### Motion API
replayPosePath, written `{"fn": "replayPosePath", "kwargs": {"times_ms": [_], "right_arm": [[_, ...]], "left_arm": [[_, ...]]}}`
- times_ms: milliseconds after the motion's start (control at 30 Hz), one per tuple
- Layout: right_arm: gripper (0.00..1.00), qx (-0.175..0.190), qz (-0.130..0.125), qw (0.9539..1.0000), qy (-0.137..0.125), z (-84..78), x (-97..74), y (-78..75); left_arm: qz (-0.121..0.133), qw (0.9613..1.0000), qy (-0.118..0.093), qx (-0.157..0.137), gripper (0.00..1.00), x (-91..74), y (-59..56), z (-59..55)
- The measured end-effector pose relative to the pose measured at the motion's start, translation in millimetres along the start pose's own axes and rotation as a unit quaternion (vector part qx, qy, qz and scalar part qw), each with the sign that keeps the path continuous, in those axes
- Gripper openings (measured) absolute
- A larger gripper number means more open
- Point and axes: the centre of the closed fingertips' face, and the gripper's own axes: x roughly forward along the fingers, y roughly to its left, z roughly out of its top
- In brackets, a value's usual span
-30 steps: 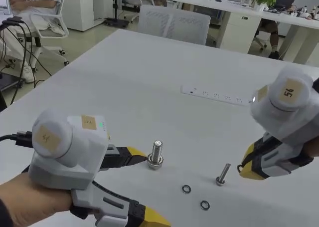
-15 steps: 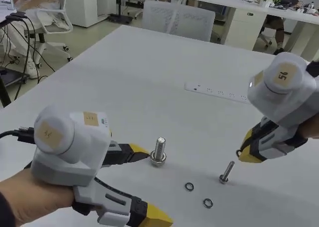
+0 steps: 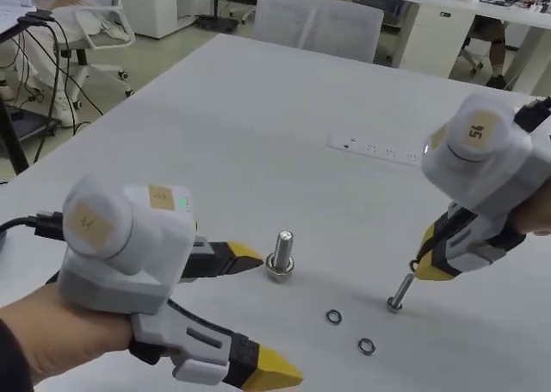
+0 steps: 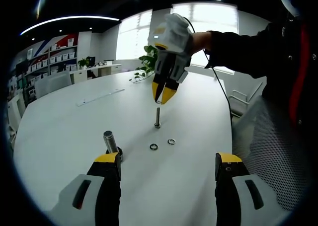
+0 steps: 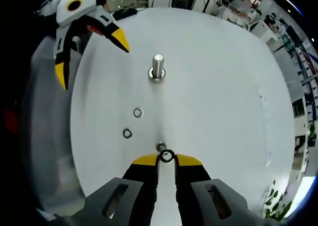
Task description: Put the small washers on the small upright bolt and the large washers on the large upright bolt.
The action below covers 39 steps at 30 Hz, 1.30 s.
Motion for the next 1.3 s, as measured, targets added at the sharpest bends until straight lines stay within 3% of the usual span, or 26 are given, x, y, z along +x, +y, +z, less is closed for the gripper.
{"fn": "replayPosePath", "kwargs": {"times_ms": [967, 1300], "right_arm": [[0.13, -0.009, 0.024, 0.9995, 0.020, -2.9, 16.5, 4.9], [0.13, -0.008, 0.030, 0.9992, 0.025, -3.9, 30.4, 6.6]], "left_arm": [[0.004, 1.0000, 0.001, -0.005, 0.77, -1.1, 1.5, -2.5], [0.005, 1.0000, 0.002, -0.005, 0.77, -1.5, 2.0, -3.0]]}}
